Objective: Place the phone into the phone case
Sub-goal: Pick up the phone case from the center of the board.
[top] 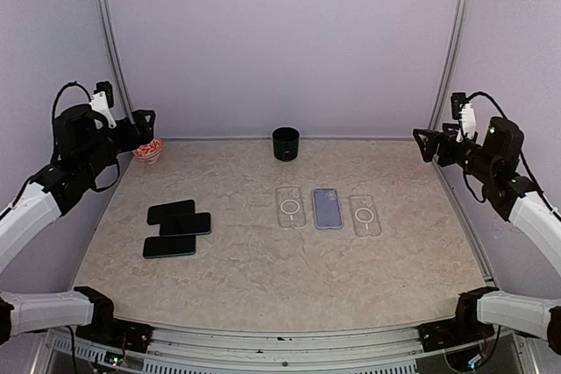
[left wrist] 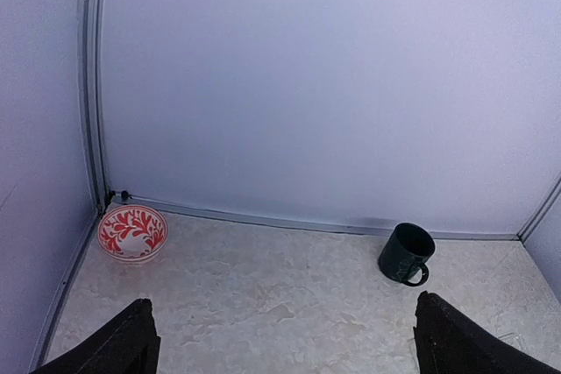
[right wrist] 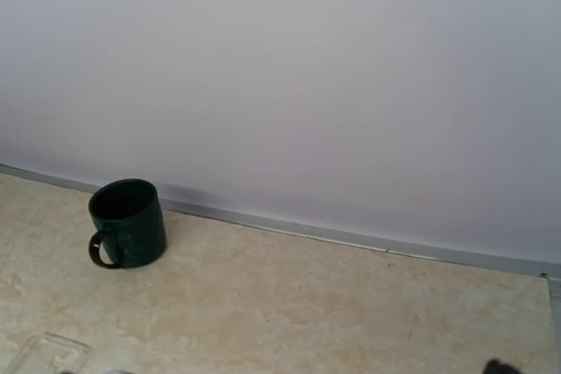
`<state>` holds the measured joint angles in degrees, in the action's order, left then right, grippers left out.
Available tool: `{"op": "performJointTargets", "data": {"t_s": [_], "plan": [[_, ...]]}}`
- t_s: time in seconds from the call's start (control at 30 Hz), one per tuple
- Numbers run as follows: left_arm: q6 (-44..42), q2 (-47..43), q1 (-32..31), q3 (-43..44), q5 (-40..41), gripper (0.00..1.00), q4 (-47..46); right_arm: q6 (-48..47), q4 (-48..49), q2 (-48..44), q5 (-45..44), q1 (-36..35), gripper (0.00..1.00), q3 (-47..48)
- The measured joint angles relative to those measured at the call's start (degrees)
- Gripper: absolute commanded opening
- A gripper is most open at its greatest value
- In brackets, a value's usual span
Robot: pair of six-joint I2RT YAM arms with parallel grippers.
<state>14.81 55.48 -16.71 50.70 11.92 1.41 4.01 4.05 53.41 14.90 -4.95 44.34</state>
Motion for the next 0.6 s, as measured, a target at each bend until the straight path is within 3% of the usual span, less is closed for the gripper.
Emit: {"op": "performJointTargets", "data": {"t_s": [0.37,0.6], "plan": [[1.68,0.11,1.05,0.0,-3.1,0.99,0.85,1.53,1.29,-3.93,-0.09,0.09,1.0,0.09],[1.68,1.81,1.31,0.0,-2.93,0.99,2.4,12.31,2.58,-6.95,-5.01,0.09,1.0,-1.22]]}}
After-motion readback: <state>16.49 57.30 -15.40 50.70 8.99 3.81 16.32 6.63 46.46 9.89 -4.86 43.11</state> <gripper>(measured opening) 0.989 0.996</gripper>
